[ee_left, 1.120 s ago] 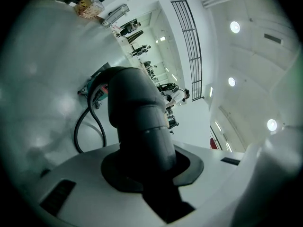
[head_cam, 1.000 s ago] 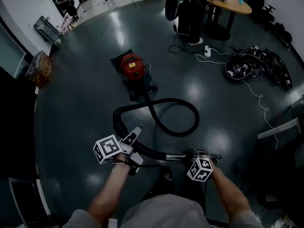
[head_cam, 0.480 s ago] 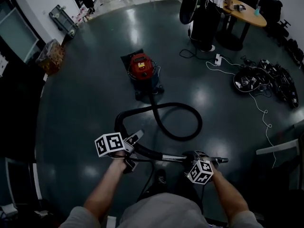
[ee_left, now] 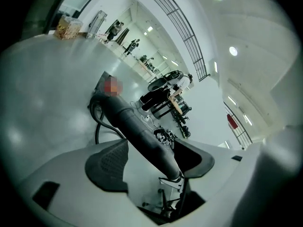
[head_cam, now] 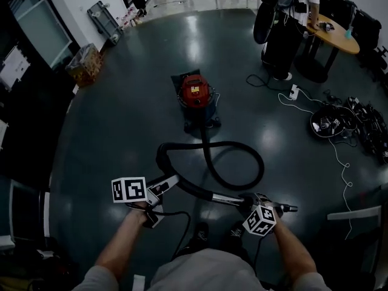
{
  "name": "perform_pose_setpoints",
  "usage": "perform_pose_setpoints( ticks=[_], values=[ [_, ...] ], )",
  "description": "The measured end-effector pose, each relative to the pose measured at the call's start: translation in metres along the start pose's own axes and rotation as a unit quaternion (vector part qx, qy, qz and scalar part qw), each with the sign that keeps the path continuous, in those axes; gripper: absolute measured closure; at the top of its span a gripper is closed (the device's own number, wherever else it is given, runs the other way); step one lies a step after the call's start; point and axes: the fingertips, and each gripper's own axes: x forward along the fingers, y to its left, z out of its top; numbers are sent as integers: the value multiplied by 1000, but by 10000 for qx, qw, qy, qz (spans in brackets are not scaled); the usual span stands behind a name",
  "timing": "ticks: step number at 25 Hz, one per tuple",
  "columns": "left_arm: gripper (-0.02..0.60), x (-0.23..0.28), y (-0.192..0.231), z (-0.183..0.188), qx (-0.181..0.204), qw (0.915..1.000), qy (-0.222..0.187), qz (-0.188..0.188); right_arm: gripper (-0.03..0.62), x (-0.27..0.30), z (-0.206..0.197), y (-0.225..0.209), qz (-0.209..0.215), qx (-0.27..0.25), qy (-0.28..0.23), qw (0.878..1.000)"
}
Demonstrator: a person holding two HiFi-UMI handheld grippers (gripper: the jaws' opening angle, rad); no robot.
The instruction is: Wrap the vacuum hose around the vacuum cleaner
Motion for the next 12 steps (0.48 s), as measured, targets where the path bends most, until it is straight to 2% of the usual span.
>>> perform_pose_setpoints(
  ticks=[3, 5, 6, 8, 10, 12],
  values=[
    [284, -6, -26, 9, 825, 9960, -347, 72, 468, -3, -7, -13, 37, -89, 57, 9999],
    [284, -1, -49, 9, 1623, 9859, -400, 111, 469, -7, -6, -20, 88, -185, 52, 9998],
    [284, 5, -60, 6, 2071, 9776, -341, 149, 470, -8, -6, -23, 113, -259, 88, 9996],
    [285, 24, -81, -9, 3035, 9526, -71, 214, 470, -10, -8, -28, 175, -463, 282, 9984],
    [285, 50, -98, -34, 3951, 9177, 381, 172, 470, -13, -17, -31, 269, -655, 487, 9963],
    [285, 77, -109, -65, 4680, 8788, 928, 27, 470, -17, -25, -34, 353, -813, 627, 9941]
  ],
)
